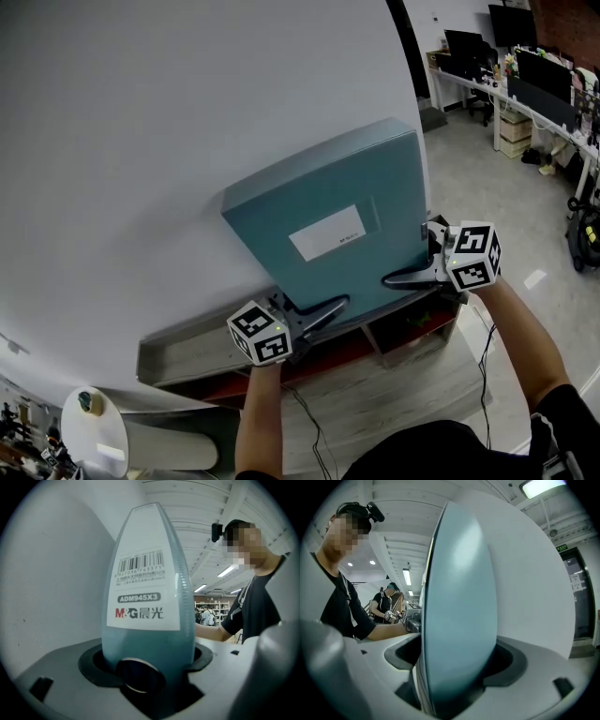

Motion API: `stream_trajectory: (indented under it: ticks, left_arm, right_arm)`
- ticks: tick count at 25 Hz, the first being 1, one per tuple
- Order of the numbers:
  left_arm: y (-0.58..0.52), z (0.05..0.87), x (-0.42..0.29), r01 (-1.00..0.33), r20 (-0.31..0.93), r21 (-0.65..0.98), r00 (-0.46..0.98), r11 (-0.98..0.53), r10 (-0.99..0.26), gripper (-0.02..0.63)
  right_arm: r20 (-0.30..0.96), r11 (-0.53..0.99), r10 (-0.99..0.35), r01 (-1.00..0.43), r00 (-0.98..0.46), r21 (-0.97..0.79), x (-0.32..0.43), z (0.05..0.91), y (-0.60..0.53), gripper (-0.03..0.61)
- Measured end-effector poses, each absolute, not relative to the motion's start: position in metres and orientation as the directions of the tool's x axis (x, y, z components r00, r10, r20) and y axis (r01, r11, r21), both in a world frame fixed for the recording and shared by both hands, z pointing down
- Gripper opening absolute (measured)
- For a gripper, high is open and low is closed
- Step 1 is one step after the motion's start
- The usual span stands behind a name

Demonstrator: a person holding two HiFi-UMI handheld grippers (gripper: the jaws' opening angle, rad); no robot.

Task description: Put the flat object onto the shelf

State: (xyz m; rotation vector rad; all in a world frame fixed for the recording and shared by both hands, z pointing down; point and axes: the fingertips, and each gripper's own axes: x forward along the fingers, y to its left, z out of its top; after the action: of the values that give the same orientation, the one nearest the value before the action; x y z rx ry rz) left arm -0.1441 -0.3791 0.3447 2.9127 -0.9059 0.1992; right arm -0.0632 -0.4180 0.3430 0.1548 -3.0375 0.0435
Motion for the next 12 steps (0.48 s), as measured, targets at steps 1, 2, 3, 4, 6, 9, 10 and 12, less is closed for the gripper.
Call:
stream_trajectory:
  ticks: [1,2,3,4,6,9,10,12]
  left_arm:
    - [-0.379,0.345,-0.144,-0.569,0.152,0.043,0.816,-0.821,-0.558,0.330]
    - [-0.379,0.345,-0.144,-0.569,0.155,0.044,0.816,-0.821,-0.557,0.330]
    - [-0.379,0.346,-0.144,-0.569,0.159,0.045,0.816,-0.821,-0.556,0.330]
    - [-0.379,0.347,-0.143,-0.570,0.163,0.047,0.814,-0.820,-0.557,0.330]
    - [-0.379,0.348,-0.142,-0.575,0.172,0.048,0.810,-0.817,-0.560,0.330]
    - [-0.380,0.348,-0.143,-0.580,0.176,0.047,0.806,-0.813,-0.565,0.331]
    - [-0.380,0.348,-0.143,-0.582,0.177,0.048,0.805,-0.812,-0.566,0.331]
    - [-0.381,0.350,-0.143,-0.584,0.178,0.048,0.803,-0.810,-0.569,0.331]
  right_arm:
    - [0.101,0.994,-0.107,-0.110,-0.989,-0.023,-0.063,0.343,-0.418,0.406]
    - [0.100,0.993,-0.116,-0.119,-0.988,-0.022,-0.062,0.343,-0.418,0.408]
    - [0.099,0.992,-0.125,-0.128,-0.987,-0.022,-0.062,0.342,-0.419,0.408]
    - [0.097,0.990,-0.136,-0.138,-0.986,-0.020,-0.060,0.342,-0.419,0.410]
    - [0.089,0.987,-0.160,-0.162,-0.983,-0.007,-0.057,0.342,-0.420,0.414]
    - [0.046,0.980,-0.197,-0.198,-0.979,-0.012,-0.050,0.338,-0.421,0.416]
    - [0.016,0.977,-0.211,-0.212,-0.977,-0.032,-0.046,0.334,-0.422,0.416]
    - [-0.047,0.969,-0.237,-0.233,-0.970,-0.081,-0.038,0.326,-0.425,0.399]
